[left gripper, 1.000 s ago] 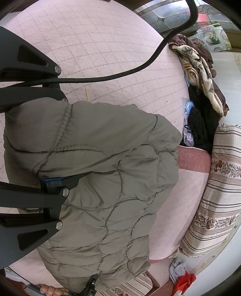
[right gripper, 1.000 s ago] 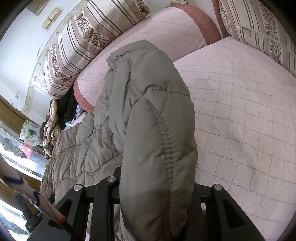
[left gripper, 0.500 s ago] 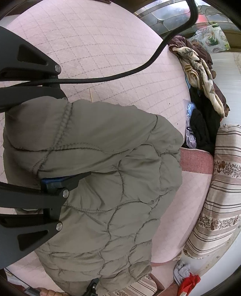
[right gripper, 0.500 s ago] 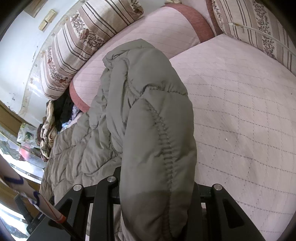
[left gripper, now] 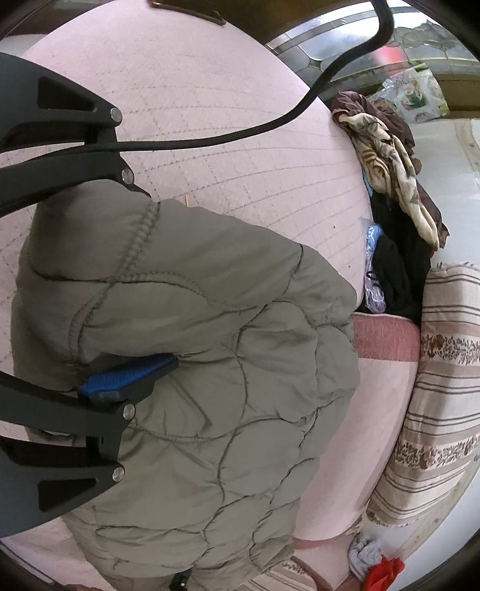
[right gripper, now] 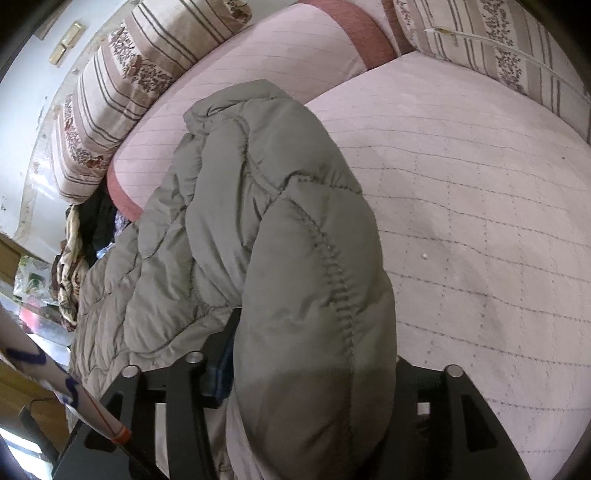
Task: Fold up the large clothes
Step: 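Open both grippers and release the folded jacket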
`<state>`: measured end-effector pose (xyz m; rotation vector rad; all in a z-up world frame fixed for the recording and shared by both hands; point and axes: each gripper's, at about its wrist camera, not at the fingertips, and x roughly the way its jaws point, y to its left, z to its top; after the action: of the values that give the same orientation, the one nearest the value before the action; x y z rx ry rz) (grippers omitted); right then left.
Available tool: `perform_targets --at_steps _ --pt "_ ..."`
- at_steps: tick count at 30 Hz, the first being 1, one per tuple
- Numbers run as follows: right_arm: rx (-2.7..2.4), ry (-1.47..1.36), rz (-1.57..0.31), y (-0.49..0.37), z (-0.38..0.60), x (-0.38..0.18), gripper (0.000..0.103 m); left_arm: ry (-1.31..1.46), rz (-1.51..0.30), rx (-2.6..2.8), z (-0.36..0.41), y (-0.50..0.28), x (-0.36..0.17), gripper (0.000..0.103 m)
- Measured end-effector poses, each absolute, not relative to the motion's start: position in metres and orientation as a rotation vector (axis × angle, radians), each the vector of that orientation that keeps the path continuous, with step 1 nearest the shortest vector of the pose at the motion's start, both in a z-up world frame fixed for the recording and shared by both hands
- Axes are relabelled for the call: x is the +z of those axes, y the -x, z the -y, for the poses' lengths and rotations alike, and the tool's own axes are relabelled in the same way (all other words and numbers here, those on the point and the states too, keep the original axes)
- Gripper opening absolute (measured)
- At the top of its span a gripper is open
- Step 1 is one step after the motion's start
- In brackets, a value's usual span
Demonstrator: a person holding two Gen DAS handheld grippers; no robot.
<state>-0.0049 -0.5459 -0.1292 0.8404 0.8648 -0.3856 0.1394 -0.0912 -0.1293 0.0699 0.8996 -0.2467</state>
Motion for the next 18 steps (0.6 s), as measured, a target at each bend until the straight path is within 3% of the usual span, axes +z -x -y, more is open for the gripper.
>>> perform_targets --at_steps 2,4,18 --pt "-0.449 -0.832 -0.857 0.012 0.548 -0.125 0.074 -0.051 -0.907 -0.266 0.085 -0.138 -0.124 0.066" --pt "-0.492 -0.835 -0.839 0.022 0.551 -0.12 0.078 -0.014 -0.919 -0.282 0.077 -0.137 -0.12 0.066" --pt "-0.542 -0.459 -0.733 0.026 0.482 -0.036 0.079 0.088 -0.885 -0.225 0.031 -0.134 -0.101 0.066"
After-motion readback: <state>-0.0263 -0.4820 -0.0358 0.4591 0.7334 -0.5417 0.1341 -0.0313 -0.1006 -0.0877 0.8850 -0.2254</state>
